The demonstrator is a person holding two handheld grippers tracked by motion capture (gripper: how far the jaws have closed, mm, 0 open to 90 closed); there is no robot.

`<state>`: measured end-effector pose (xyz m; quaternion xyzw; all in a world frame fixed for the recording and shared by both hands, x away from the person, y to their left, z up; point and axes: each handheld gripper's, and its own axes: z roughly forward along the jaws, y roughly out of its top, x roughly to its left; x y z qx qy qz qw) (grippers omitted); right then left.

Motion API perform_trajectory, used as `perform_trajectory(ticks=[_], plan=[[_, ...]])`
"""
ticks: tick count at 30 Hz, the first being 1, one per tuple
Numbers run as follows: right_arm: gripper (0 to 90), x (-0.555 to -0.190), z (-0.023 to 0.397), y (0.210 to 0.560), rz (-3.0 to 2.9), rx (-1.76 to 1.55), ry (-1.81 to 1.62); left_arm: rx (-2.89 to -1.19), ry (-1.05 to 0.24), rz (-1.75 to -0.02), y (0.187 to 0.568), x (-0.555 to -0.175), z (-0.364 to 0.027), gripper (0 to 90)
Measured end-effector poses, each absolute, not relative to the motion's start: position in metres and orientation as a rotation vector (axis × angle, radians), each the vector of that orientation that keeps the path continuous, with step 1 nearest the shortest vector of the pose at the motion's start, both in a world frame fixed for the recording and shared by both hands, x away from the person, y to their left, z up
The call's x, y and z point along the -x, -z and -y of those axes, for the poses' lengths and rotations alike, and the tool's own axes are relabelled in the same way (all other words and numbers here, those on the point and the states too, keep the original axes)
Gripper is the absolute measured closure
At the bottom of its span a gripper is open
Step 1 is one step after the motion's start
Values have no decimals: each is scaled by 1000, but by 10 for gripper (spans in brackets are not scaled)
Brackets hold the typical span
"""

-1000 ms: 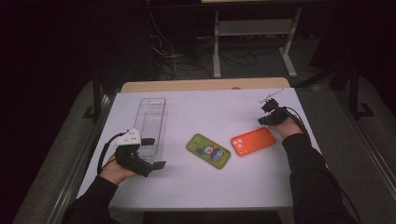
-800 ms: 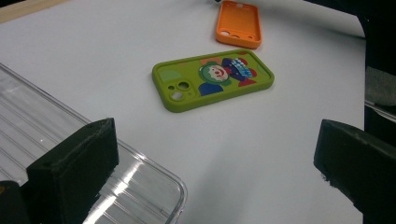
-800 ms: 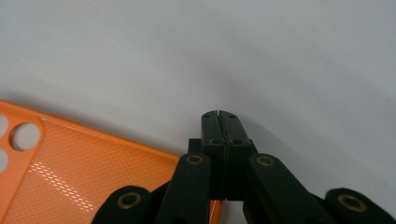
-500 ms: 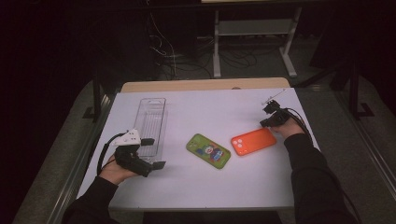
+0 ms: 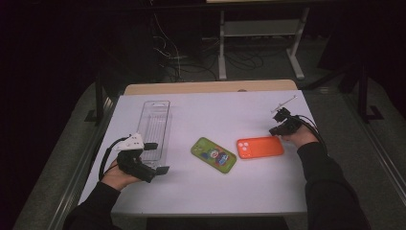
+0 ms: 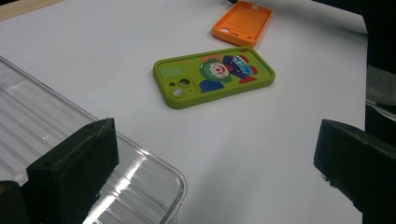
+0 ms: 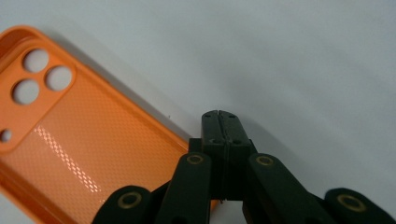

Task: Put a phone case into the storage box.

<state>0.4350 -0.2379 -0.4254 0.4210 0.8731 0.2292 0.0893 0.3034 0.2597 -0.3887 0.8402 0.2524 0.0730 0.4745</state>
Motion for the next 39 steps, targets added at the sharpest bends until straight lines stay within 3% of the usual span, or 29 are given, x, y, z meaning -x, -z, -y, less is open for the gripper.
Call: perform_trajectory(ticks=[39], plan=[[885,-361,234,423,-2691,-1101,-667,-2065,-181,-606,389,-303,-258,0]])
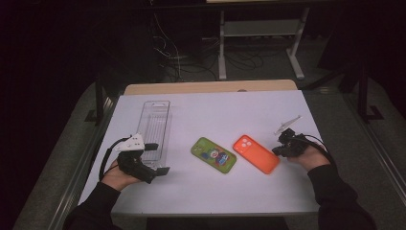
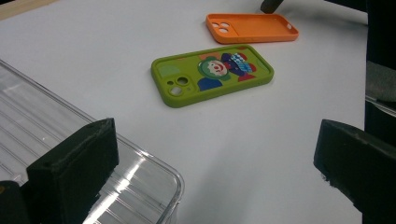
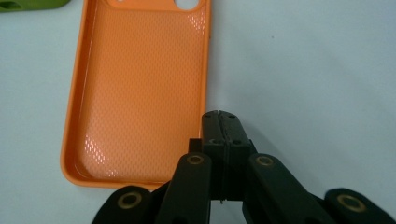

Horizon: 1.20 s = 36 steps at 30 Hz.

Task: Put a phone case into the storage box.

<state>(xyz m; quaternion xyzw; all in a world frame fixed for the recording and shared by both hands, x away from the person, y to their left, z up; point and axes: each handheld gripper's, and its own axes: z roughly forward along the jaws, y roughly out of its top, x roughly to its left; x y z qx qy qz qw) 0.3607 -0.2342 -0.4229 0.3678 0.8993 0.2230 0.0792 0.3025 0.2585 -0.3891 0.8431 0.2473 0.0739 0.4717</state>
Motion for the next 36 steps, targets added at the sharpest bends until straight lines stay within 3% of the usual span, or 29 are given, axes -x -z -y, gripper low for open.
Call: perform_trajectory(ticks=[4,8,9,10,12,13,14,17,23,27,28,31,36], plan=[[872,-359,234,418,-2651,-1095,-688,-2064,-180,-600,389,-302,-258,0],[774,-352,232,408,-2597,-1151,-808,-2054,-180,-607,389,-302,-258,0],[687,-346,229,403,-2580,-1141,-855,-2054,-180,-608,389,-302,-259,0],[687,-346,229,403,-2580,-1141,-855,-2046,-172,-618,390,-301,-258,0],[553,-335,226,397,-2525,-1158,-957,-2044,-171,-621,390,-301,-258,0],[553,-335,226,397,-2525,-1158,-957,-2042,-171,-623,390,-301,-258,0],[453,-329,225,397,-2486,-1200,-1037,-2042,-171,-623,390,-301,-258,0],[326,-320,223,401,-2469,-1228,-1109,-2049,-173,-617,390,-301,-258,0],[143,-303,216,405,-2404,-1188,-1207,-2053,-175,-613,390,-302,-258,0],[111,-297,214,410,-2390,-1176,-1227,-2053,-177,-613,390,-302,-258,0],[44,-293,211,413,-2391,-1163,-1218,-2049,-175,-616,390,-301,-258,0],[0,-291,207,416,-2405,-1158,-1192,-2051,-176,-614,390,-302,-259,0],[0,-289,204,416,-2416,-1130,-1157,-2052,-175,-612,390,-302,-259,0]])
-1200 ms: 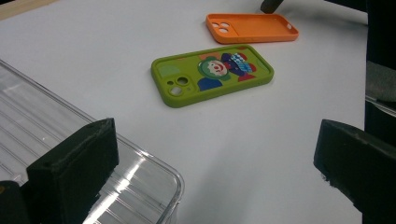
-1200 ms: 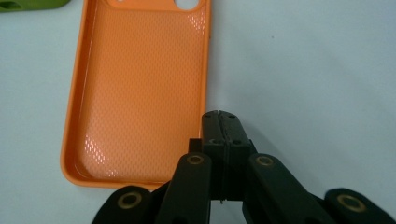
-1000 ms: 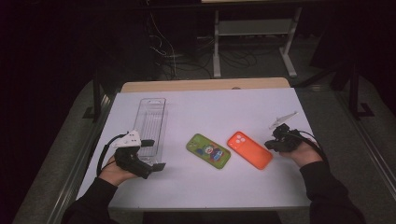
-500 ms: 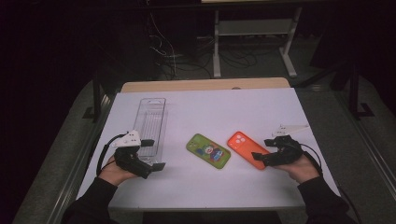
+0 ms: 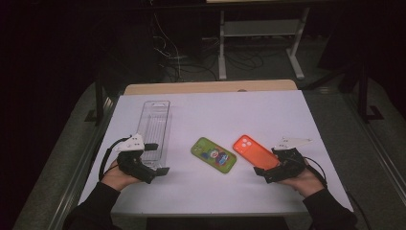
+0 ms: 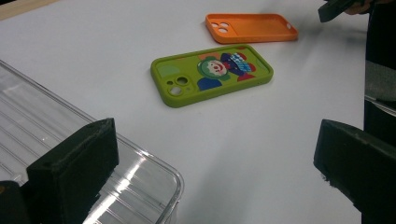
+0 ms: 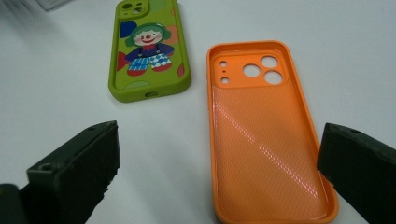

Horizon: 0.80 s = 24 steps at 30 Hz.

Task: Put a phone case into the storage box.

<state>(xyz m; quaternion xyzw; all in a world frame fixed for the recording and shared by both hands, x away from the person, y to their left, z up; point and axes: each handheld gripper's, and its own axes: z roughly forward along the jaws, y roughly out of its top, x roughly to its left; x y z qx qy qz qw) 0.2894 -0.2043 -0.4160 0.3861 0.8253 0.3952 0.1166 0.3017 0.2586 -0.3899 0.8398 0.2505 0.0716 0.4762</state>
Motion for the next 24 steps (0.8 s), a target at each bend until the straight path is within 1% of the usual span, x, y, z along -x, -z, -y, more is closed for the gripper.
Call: perform_trajectory(ticks=[14,24], plan=[[0,-288,200,405,-2424,-1123,-1135,-2046,-154,-597,389,-305,-259,0],[0,-300,194,392,-2434,-1125,-1115,-2083,-153,-583,390,-305,-259,0]])
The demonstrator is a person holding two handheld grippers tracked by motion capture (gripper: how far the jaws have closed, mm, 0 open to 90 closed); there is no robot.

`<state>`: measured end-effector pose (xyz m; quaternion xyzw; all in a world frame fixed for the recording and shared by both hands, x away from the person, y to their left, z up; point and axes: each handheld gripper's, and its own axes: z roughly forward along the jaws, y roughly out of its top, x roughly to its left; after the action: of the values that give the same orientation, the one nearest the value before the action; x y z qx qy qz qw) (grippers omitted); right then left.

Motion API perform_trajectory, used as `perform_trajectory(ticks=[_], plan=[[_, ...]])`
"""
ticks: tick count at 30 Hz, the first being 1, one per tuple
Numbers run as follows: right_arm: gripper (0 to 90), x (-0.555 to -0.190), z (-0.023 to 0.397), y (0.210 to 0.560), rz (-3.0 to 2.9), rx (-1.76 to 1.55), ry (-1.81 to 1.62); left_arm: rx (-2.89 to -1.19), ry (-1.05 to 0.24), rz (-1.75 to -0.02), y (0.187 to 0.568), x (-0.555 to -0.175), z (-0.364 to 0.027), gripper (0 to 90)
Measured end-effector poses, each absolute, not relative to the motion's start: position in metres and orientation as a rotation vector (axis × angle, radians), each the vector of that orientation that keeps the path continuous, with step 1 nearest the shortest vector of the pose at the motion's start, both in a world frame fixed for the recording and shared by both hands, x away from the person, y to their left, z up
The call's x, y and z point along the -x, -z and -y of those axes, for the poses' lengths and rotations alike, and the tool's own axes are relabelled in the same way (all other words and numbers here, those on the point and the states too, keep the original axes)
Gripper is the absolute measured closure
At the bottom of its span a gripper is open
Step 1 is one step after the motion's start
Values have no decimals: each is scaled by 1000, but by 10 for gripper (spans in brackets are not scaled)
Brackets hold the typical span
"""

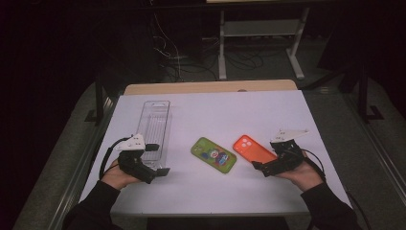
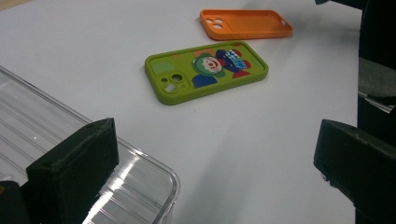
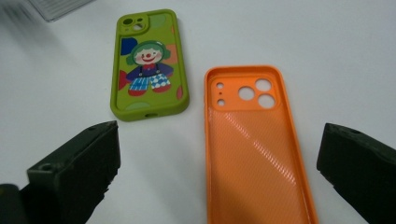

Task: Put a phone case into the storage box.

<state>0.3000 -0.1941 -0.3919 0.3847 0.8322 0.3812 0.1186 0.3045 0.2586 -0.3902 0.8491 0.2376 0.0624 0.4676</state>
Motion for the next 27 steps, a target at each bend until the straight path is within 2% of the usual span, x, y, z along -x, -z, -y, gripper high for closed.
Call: perform_trajectory(ticks=[8,27], plan=[[0,-320,193,375,-2424,-1109,-1117,-2066,-154,-596,389,-306,-261,0],[0,-354,192,362,-2382,-1123,-1120,-2057,-143,-607,390,-305,-259,0]])
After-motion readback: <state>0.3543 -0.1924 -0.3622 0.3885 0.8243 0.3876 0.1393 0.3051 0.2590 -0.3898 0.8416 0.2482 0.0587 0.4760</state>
